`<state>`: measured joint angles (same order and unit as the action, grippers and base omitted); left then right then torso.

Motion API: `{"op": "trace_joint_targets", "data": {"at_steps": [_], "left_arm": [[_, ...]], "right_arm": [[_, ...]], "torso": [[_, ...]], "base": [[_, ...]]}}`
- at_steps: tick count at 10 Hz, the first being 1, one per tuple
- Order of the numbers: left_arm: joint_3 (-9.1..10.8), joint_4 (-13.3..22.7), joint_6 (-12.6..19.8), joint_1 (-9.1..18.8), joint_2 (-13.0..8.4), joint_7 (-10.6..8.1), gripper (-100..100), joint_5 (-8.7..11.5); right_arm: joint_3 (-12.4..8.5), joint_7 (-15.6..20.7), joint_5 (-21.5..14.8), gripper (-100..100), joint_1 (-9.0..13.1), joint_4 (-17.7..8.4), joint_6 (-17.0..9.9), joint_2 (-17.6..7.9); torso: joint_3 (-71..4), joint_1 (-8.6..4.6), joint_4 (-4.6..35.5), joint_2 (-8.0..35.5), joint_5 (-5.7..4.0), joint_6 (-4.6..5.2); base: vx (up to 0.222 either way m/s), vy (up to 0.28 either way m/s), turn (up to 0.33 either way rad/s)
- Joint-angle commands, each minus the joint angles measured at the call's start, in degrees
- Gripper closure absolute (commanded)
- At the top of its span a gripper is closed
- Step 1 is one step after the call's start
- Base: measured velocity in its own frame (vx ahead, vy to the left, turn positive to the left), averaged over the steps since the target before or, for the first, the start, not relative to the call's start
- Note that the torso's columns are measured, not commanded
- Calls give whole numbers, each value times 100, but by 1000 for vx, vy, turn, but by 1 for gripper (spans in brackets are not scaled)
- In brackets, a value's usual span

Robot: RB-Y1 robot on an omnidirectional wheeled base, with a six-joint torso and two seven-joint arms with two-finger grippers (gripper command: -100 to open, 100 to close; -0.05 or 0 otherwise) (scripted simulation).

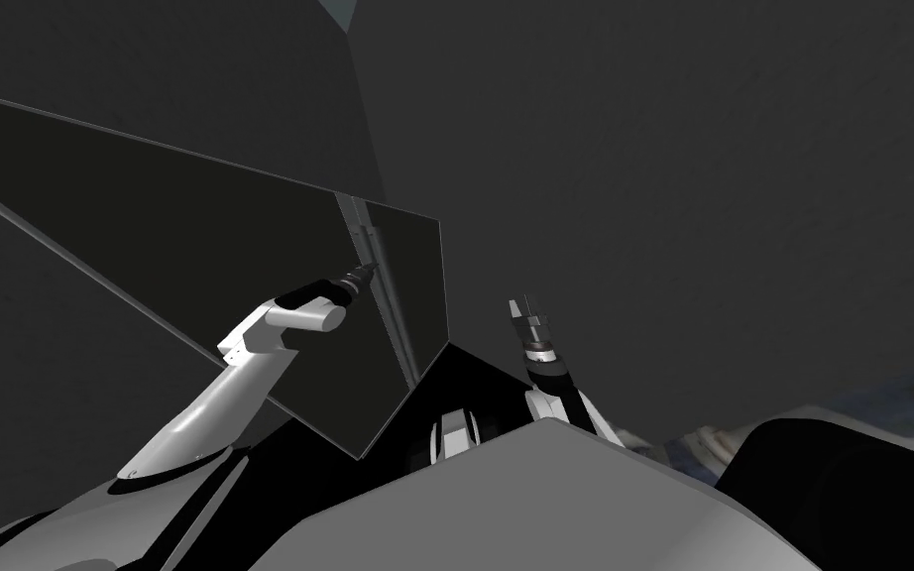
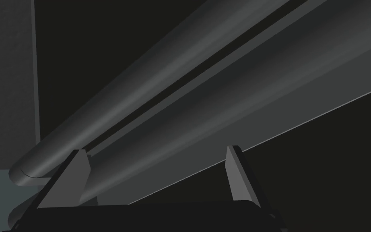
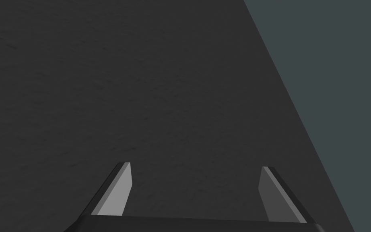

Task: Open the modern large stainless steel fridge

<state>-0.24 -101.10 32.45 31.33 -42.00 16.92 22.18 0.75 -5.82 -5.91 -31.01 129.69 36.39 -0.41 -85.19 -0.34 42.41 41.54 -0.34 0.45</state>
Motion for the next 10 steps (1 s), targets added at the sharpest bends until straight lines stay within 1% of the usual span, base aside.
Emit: {"op": "trace_joint_targets", "data": {"at_steps": [1, 2, 3, 4, 5, 6, 8, 9, 10], "left_arm": [[61, 175, 338, 370, -220, 34, -100, 145], [61, 175, 338, 442, -220, 34, -100, 145], [61, 175, 338, 442, -220, 34, -100, 145], [76, 326, 615, 630, -382, 73, -100, 249], [76, 326, 615, 694, -382, 73, -100, 249], [89, 470, 880, 853, -544, 110, -100, 350], [89, 470, 880, 936, -544, 110, -100, 350], [102, 607, 1134, 1140, -704, 145, -100, 446], [102, 607, 1134, 1166, -704, 145, -100, 446]], "right_arm": [[0, 0, 0, 0, 0, 0, 0, 0], [0, 0, 0, 0, 0, 0, 0, 0], [0, 0, 0, 0, 0, 0, 0, 0], [0, 0, 0, 0, 0, 0, 0, 0], [0, 0, 0, 0, 1, 0, 0, 0], [0, 0, 0, 0, 0, 0, 0, 0], [0, 0, 0, 0, 0, 0, 0, 0], [0, 0, 0, 0, -1, 0, 0, 0], [1, 0, 0, 0, 0, 0, 0, 0]], "torso": [[-4, 0, 5, -3, -2, -1], [-3, -3, 2, -2, -3, 5], [-7, 2, 2, -7, -3, 1], [-13, 5, 1, -16, -3, 5], [-28, 3, 5, -29, -8, 11], [-20, 4, -3, -26, -4, 7], [-23, 10, -9, -27, 0, 6], [-21, 7, -13, -29, 0, 10], [-31, 16, -9, -35, 0, 2]], "base": [[-19, -21, -81], [-14, -14, -42], [0, -9, 18], [-24, -28, -72], [-18, -11, -55], [-14, -17, -87], [-9, -19, -11], [-19, -22, -97], [-22, -22, -43]]}}
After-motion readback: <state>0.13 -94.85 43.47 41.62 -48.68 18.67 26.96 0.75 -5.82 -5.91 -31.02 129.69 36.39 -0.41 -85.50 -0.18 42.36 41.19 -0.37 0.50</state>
